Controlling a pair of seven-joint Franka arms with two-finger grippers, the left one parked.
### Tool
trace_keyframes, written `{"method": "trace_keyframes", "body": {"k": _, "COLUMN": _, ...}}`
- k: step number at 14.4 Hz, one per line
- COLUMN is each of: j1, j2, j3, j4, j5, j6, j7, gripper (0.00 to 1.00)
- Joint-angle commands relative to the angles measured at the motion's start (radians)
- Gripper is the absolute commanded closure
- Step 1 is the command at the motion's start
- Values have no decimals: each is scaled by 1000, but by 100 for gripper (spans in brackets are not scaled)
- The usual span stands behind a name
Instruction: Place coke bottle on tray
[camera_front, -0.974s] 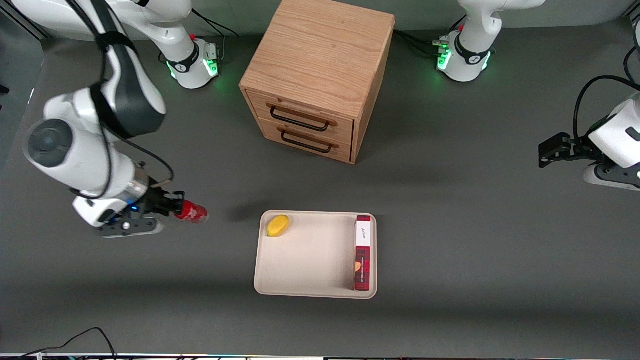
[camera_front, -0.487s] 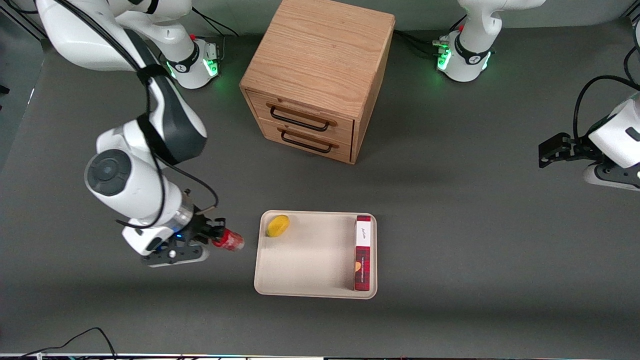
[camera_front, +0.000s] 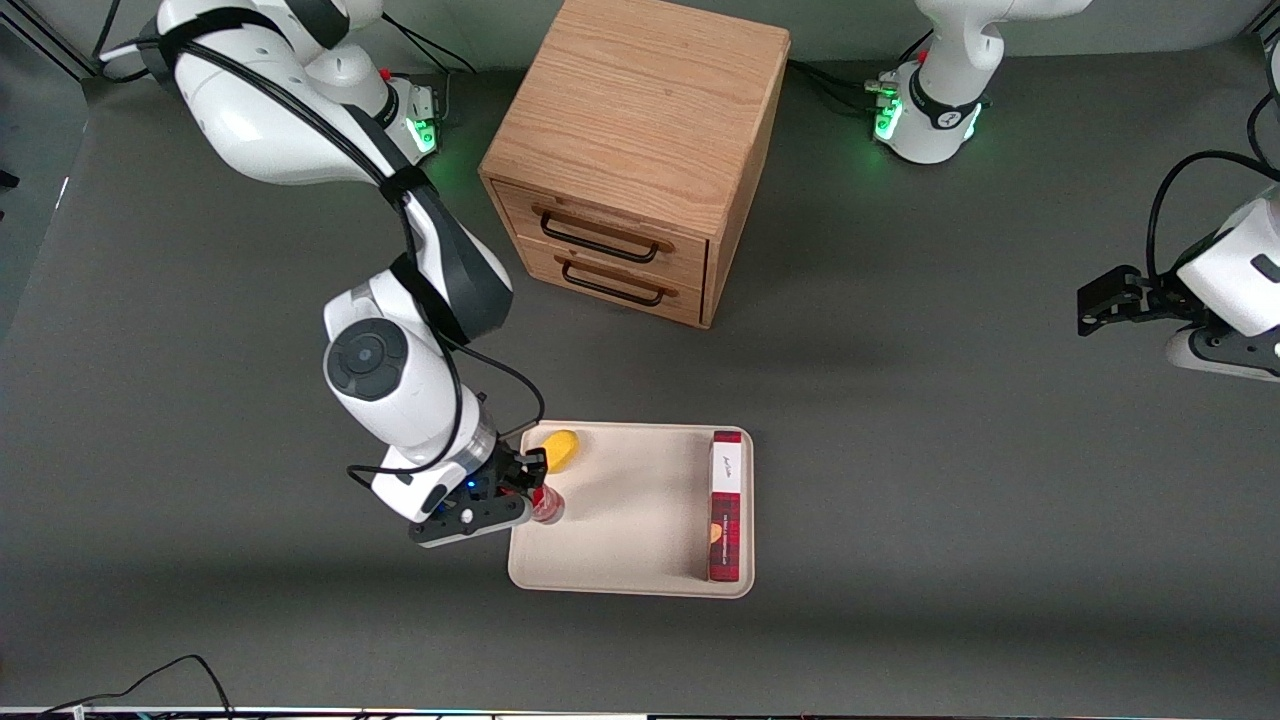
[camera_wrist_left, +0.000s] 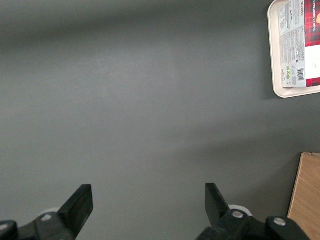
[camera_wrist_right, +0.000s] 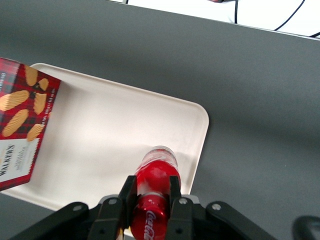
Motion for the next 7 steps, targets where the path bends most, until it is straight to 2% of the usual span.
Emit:
{"method": "trace_keyframes", "body": {"k": 1, "j1": 49, "j2": 56, "j3": -48, "j4": 83, "j5": -23, "j6": 14, "j7": -6, "gripper": 100}}
{"method": "trace_keyframes", "body": {"k": 7, "j1": 57, "j2": 118, "j3": -50, "j4": 95, "j5": -23, "j6": 108, "j7": 3, "gripper": 100}}
